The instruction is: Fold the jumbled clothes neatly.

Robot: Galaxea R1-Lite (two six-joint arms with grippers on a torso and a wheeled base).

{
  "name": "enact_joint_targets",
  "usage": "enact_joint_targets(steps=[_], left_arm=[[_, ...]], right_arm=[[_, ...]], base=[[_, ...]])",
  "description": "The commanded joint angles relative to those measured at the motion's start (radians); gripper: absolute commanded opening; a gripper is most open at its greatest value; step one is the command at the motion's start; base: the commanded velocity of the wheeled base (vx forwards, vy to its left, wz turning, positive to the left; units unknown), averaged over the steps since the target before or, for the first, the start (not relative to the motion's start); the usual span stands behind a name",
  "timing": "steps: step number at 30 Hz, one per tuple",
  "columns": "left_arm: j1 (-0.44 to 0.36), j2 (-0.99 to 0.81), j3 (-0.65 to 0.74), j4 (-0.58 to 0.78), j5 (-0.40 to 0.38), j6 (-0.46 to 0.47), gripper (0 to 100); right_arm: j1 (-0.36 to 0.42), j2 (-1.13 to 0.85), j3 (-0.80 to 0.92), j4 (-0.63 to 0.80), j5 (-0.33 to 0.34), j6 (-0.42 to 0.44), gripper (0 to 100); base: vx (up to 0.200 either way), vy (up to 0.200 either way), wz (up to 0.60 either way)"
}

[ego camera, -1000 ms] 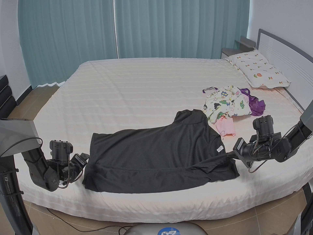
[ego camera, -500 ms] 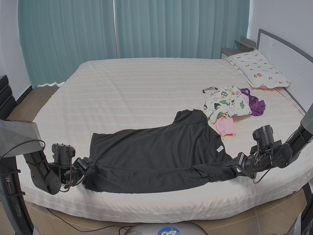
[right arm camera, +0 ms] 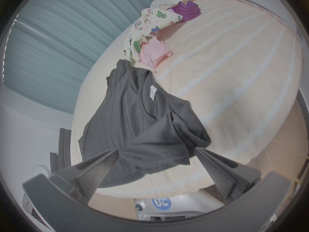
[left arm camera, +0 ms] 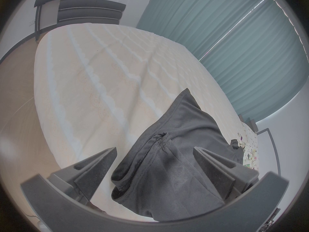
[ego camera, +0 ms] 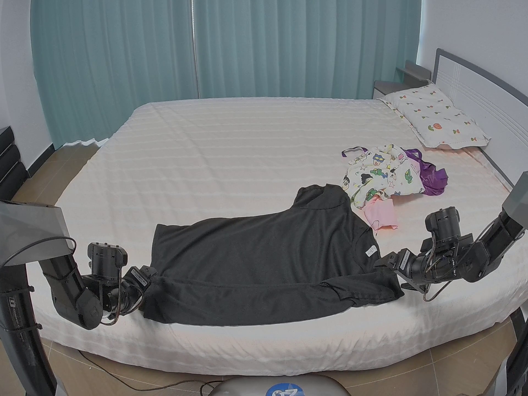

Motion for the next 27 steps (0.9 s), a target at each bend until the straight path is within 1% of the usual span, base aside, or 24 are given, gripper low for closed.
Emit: enact_joint_targets(steps=[1,3,6,10,14,20,27], left_arm=[[0.001,-0.026,-0.001,-0.002,0.002,-0.008,100],[0.001,-0.028,-0.001,-0.011,0.006,-0.025,100],[0.0,-0.028,0.007,-0.032,0.011,-0.024,100],[-0.005,-0.029,0.034,-0.111,0.014,-0.028,100],[-0.005,-0.029,0.067,-0.123,0.0,-0.027,100],[-0.006,-0.031,0.07,-0.123,0.002,-0.025,100],[-0.006,-0.031,0.07,-0.123,0.002,-0.025,100]], right_arm=[[-0.001,0.014,0.011,-0.022,0.002,0.002,100],[-0.003,0.011,0.017,-0.027,0.001,0.002,100],[-0.006,0.01,0.03,-0.028,0.002,0.002,100],[-0.026,0.006,0.054,-0.044,0.007,0.002,100],[-0.03,0.006,0.073,-0.073,0.008,0.002,100],[-0.026,0.005,0.086,-0.079,0.008,0.0,100],[-0.023,0.025,0.093,-0.082,0.017,-0.009,100]], base=[[0.0,0.0,0.0],[0.0,0.0,0.0],[0.0,0.0,0.0],[0.0,0.0,0.0],[0.0,0.0,0.0],[0.2,0.0,0.0],[0.0,0.0,0.0]])
